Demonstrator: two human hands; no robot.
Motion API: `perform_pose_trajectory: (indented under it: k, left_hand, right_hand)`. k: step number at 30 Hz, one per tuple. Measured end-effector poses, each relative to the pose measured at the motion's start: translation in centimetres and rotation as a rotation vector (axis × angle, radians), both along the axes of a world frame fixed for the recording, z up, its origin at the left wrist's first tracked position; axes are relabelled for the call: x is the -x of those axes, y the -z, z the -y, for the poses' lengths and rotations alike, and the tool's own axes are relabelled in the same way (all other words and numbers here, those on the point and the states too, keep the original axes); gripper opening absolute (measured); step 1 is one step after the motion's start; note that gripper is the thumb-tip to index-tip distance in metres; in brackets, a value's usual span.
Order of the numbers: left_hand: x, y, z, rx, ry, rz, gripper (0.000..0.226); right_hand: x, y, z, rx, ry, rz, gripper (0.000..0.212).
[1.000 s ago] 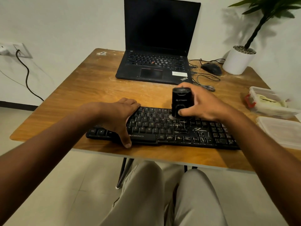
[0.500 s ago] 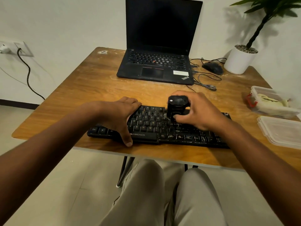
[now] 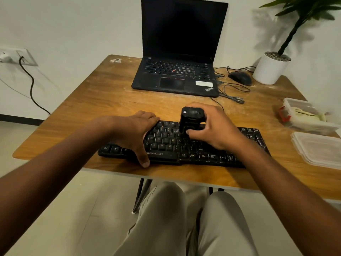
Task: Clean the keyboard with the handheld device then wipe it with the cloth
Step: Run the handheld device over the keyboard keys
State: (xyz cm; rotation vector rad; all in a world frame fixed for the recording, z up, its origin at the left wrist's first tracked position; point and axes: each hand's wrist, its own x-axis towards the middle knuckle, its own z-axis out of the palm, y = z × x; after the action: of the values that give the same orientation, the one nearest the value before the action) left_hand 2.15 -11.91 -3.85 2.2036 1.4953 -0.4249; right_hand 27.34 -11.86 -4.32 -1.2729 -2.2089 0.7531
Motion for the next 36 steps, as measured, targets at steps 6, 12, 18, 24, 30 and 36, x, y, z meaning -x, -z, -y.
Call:
perform_pose_trajectory:
  k: [6, 12, 18, 24, 30, 36]
  left_hand:
    - [0.1, 0.2, 0.0, -0.004, -0.005, 0.015, 0.147]
    - [0.0, 0.0, 0.1, -0.003, -0.007, 0.009, 0.146]
    - [0.1, 0.4, -0.1, 0.006, -0.012, 0.009, 0.148]
    - [0.2, 0.3, -0.2, 0.001, -0.014, 0.030, 0.146]
    - [0.2, 0.6, -0.3, -0.005, -0.001, 0.019, 0.148]
    - [0.3, 0.5, -0.4, 0.000, 0.014, 0.018, 0.147]
  right_hand:
    - [-4.7, -2.0, 0.5, 0.031, 0.073, 0.159, 0.049]
    - [0.0, -1.0, 0.2, 0.028, 0.063, -0.033, 0.058]
    - [-1.1, -0.6, -0.4, 0.059, 0.016, 0.042, 0.052]
    - [-4.6, -2.1, -0.4, 0.087, 0.140, -0.053, 0.058]
    - [-0.2, -1.1, 0.2, 0.140, 0.008, -0.135, 0.061]
    - [-1.2, -1.0, -0.9, 0.144, -0.013, -0.026, 0.057]
